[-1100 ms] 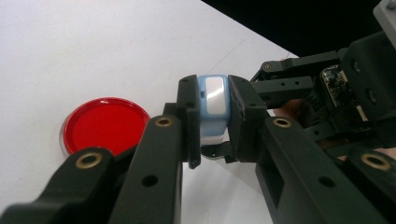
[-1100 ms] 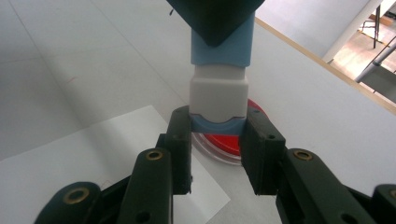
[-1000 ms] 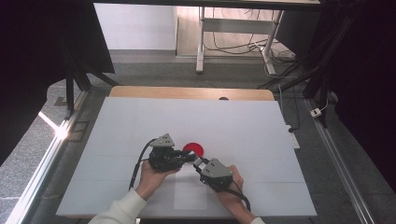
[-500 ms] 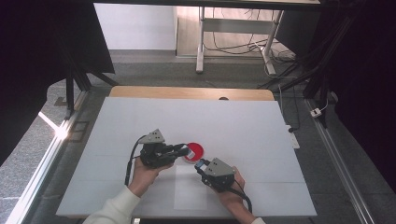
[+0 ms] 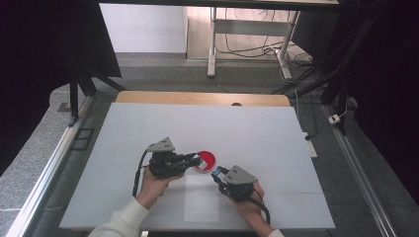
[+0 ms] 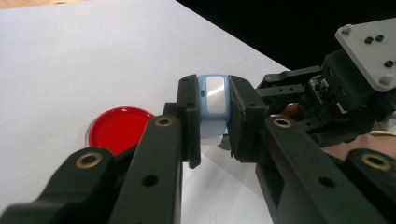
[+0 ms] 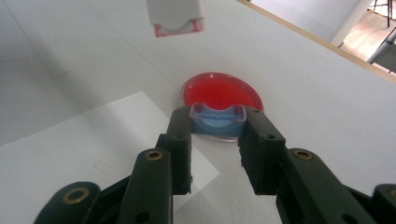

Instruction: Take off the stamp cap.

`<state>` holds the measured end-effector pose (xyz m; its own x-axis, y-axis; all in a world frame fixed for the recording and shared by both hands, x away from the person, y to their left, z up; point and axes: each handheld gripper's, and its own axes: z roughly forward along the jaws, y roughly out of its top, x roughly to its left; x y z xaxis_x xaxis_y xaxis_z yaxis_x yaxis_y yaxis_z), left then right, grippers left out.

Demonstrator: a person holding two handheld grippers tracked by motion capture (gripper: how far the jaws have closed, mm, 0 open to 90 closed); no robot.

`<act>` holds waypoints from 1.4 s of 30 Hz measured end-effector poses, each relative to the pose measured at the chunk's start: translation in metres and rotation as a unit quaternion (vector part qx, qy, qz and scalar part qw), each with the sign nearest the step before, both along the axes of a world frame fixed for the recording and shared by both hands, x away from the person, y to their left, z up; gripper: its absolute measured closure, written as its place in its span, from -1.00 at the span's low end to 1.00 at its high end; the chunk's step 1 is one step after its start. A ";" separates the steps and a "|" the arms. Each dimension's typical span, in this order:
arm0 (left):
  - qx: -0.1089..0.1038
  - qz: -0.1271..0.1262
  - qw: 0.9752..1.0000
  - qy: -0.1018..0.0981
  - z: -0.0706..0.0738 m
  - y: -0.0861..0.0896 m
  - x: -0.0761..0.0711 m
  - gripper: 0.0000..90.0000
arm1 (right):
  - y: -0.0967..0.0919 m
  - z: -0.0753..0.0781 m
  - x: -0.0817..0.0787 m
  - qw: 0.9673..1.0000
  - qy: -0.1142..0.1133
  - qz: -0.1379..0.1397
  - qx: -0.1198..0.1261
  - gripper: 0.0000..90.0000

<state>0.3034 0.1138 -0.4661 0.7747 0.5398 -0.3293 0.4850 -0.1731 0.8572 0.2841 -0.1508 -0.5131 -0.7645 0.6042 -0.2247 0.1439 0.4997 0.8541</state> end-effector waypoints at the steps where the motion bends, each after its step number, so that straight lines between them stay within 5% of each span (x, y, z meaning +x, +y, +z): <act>1: 0.001 0.001 1.000 -0.001 0.000 0.000 0.000 0.69 | -0.002 0.000 0.000 1.000 0.001 -0.002 -0.002 0.45; 18: 0.018 0.009 1.000 -0.010 0.000 0.001 0.000 0.69 | -0.063 0.005 -0.004 0.999 0.026 -0.025 0.017 0.45; 32: 0.033 0.027 0.999 -0.032 0.006 0.005 -0.001 0.69 | -0.119 0.007 -0.016 0.997 0.019 -0.067 0.018 0.44; 42: 0.042 0.028 0.998 -0.040 0.009 0.006 0.001 0.69 | -0.126 0.006 -0.013 0.997 0.021 -0.071 0.024 0.44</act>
<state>0.3044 0.1199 -0.4571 0.7643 0.6060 -0.2203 0.4271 -0.2199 0.8770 0.2710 -0.2767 -0.5075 -0.6781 0.7169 -0.1620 0.2465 0.4295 0.8688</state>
